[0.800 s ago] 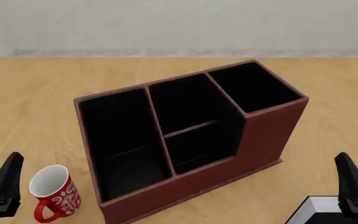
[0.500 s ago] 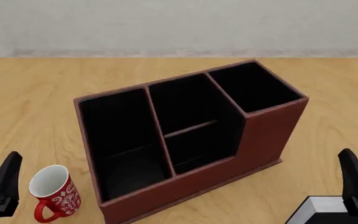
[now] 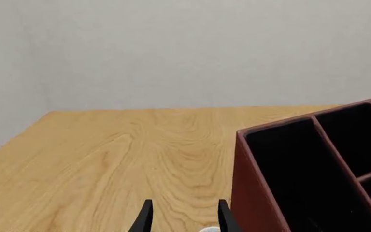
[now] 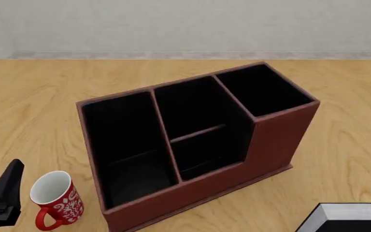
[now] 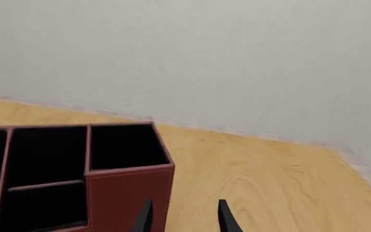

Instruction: Pick up the book and place it in the right compartment of the caddy.

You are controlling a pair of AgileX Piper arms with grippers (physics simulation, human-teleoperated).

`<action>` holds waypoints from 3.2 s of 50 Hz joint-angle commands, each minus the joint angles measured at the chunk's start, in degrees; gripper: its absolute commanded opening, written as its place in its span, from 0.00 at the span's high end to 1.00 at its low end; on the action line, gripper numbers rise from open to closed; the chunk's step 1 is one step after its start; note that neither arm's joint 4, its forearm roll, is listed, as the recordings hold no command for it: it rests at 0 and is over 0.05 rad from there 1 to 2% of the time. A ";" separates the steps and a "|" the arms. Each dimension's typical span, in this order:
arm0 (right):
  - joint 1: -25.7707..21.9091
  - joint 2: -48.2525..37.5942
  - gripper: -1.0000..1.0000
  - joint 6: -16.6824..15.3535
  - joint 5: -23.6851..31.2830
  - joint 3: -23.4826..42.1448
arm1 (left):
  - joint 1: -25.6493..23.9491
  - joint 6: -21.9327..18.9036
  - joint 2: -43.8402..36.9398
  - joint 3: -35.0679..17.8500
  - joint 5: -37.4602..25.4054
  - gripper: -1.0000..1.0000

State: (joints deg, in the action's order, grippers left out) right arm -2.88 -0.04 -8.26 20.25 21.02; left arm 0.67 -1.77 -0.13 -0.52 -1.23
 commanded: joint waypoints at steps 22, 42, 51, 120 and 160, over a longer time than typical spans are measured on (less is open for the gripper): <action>-0.69 -7.01 0.00 -16.59 21.80 29.09 | -0.89 -0.97 0.04 0.46 -0.39 0.00; -0.52 -14.89 0.00 -28.72 32.42 43.72 | -0.57 -1.85 0.06 0.37 -0.67 0.00; 0.06 -17.81 0.00 -32.61 36.77 49.33 | -0.49 -2.00 0.04 0.15 -0.66 0.00; 2.20 -41.34 0.00 -58.02 49.65 46.67 | -3.60 -3.54 -5.19 0.49 0.26 0.00; -4.40 -47.75 0.00 -53.49 49.65 32.31 | -3.18 -2.93 -3.78 0.51 -2.28 0.00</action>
State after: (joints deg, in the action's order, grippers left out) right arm -5.06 -47.31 -64.35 69.90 56.41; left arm -2.50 -4.80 -4.19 -0.02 -3.02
